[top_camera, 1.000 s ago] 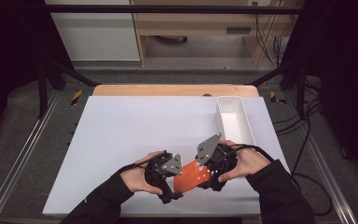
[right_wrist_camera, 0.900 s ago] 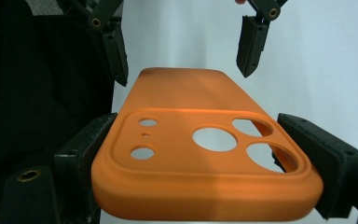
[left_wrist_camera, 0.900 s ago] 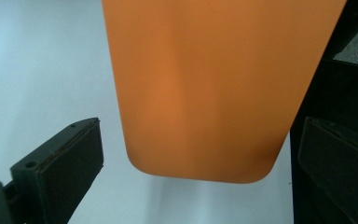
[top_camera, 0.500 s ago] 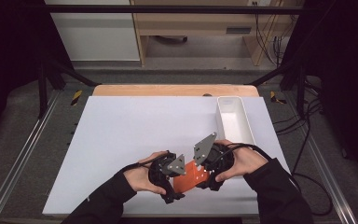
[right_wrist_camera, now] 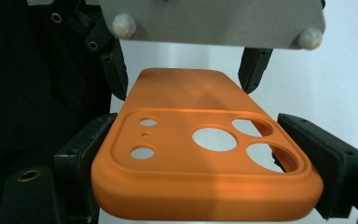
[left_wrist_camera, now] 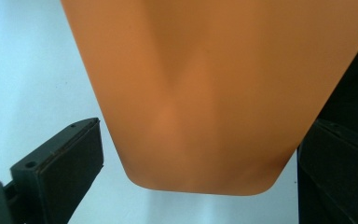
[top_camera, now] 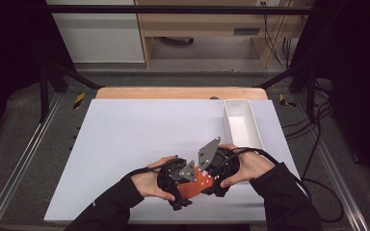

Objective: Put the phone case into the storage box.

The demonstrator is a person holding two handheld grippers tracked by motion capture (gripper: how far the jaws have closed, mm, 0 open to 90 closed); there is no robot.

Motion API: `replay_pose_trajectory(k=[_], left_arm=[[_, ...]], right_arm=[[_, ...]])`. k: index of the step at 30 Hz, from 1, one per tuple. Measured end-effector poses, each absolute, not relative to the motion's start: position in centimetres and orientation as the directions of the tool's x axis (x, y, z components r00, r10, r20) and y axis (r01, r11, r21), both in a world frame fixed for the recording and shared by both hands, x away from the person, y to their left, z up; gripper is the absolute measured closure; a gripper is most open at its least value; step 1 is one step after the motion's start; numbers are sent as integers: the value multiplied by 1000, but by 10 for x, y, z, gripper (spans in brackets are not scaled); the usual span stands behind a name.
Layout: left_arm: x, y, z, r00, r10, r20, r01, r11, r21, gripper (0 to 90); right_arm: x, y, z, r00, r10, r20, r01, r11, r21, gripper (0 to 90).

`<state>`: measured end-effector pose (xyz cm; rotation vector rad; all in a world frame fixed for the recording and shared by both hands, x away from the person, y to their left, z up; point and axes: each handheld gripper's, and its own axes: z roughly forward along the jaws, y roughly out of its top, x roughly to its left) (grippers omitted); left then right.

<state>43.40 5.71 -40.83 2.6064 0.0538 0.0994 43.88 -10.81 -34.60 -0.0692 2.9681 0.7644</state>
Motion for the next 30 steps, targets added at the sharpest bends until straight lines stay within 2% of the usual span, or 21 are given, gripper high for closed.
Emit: replay_pose_trajectory(k=[17, 30], left_arm=[[435, 48, -410, 996, 54, 66, 17, -881, 472, 0], [436, 43, -410, 996, 36, 77, -1, -899, 437, 34]], right_arm=[[439, -104, -346, -996, -30, -85, -67, 878, 473, 161], [438, -102, -345, -995, -34, -92, -73, 881, 467, 161]])
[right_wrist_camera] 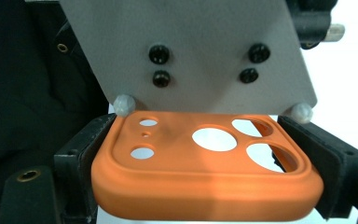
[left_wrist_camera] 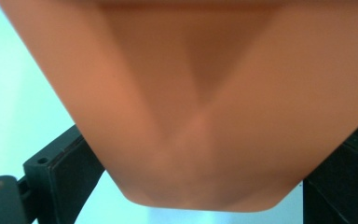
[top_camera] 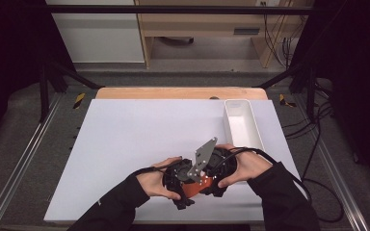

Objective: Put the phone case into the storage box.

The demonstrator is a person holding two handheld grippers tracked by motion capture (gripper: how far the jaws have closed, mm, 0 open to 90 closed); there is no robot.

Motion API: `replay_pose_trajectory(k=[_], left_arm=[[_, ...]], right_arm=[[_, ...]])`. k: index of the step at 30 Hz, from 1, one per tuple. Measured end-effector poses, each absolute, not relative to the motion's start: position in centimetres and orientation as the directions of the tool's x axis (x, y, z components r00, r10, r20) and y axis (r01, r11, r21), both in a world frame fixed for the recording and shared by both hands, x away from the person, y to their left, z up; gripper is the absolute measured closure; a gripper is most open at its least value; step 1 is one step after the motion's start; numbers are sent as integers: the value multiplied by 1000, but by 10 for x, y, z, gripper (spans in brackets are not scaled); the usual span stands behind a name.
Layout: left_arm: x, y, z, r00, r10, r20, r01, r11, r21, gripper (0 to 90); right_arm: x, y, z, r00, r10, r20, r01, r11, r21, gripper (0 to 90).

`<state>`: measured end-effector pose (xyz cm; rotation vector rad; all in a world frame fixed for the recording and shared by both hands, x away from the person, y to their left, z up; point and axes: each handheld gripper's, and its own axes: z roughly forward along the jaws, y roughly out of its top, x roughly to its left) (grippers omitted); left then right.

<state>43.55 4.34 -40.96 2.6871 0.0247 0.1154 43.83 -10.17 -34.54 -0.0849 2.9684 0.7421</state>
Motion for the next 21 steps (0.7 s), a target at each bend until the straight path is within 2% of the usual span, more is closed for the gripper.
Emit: replay_pose_trajectory(k=[21], left_arm=[[436, 42, -410, 995, 45, 90, 2, -902, 431, 122]], right_arm=[[437, -100, -346, -993, -50, -110, -95, 884, 457, 161]])
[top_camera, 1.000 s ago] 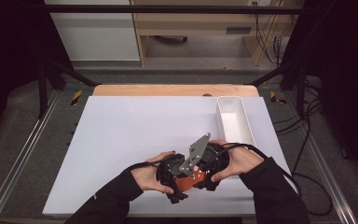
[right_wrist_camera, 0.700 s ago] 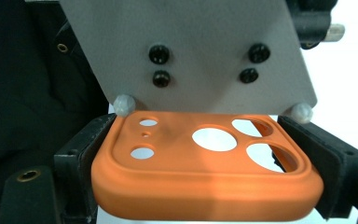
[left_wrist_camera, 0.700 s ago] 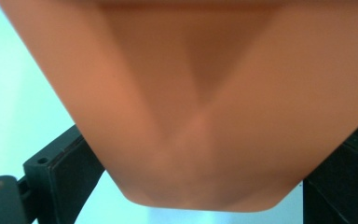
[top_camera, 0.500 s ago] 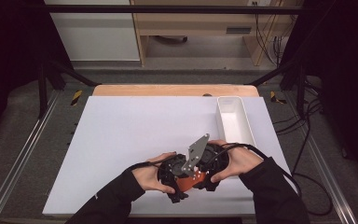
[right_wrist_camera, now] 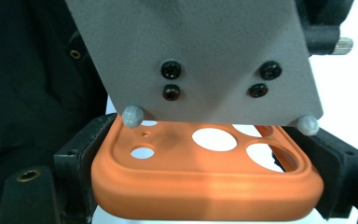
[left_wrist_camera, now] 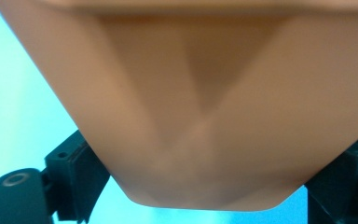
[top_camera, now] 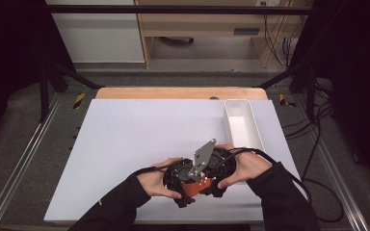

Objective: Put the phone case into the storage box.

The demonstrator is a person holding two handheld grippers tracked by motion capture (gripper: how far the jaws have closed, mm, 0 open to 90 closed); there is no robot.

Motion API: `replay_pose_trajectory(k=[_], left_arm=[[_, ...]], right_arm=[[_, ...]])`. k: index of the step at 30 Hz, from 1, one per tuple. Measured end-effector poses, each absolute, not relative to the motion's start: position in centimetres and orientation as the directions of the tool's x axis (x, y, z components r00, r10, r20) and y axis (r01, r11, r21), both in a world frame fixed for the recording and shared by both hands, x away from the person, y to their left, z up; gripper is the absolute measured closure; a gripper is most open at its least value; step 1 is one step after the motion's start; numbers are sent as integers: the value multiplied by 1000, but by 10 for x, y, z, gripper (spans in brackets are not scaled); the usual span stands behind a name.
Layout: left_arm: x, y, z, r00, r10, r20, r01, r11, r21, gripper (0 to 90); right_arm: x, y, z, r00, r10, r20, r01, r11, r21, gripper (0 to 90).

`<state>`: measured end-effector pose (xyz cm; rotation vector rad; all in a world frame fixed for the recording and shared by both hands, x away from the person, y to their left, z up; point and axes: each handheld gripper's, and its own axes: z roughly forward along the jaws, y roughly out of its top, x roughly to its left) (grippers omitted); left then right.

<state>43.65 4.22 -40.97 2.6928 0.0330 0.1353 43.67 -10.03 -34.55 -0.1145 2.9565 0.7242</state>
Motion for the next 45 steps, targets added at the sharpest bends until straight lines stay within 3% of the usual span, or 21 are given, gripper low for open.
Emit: replay_pose_trajectory(k=[28, 45], left_arm=[[438, 46, -412, 989, 76, 123, 5, -869, 495, 155], [442, 59, -411, 988, 101, 118, 19, -830, 557, 155]], right_arm=[[438, -102, -343, -990, -33, -140, -96, 876, 473, 146], [436, -115, -328, -986, 10, -165, -87, 819, 567, 55]])
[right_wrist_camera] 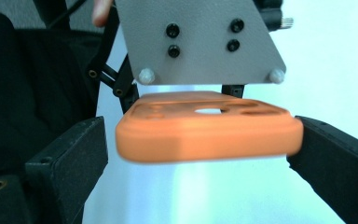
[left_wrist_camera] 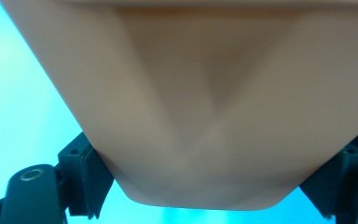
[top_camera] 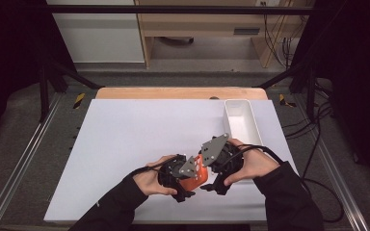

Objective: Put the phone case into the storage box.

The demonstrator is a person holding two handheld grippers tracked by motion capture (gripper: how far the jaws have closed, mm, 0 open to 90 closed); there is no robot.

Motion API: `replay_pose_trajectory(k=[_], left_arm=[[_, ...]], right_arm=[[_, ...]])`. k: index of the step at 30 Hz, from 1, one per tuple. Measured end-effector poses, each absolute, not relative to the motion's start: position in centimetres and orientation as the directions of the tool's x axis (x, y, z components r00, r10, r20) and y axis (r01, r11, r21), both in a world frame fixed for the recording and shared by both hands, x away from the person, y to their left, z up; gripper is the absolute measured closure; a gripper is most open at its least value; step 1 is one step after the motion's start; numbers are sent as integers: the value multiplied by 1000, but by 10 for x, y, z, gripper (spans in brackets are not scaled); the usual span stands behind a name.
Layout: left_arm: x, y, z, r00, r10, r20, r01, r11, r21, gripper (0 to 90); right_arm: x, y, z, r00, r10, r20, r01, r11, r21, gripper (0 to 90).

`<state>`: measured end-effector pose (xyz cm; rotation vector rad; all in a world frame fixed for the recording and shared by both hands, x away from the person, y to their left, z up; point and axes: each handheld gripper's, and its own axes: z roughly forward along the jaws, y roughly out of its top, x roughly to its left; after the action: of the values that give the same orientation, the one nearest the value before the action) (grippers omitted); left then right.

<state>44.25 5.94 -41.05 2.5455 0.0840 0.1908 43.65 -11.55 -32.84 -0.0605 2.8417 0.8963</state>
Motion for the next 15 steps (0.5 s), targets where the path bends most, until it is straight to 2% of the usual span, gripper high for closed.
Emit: replay_pose_trajectory(k=[15], left_arm=[[444, 75, -415, 987, 137, 80, 52, -755, 653, 155]], right_arm=[[436, -139, -336, -985, 77, -152, -44, 746, 665, 35]])
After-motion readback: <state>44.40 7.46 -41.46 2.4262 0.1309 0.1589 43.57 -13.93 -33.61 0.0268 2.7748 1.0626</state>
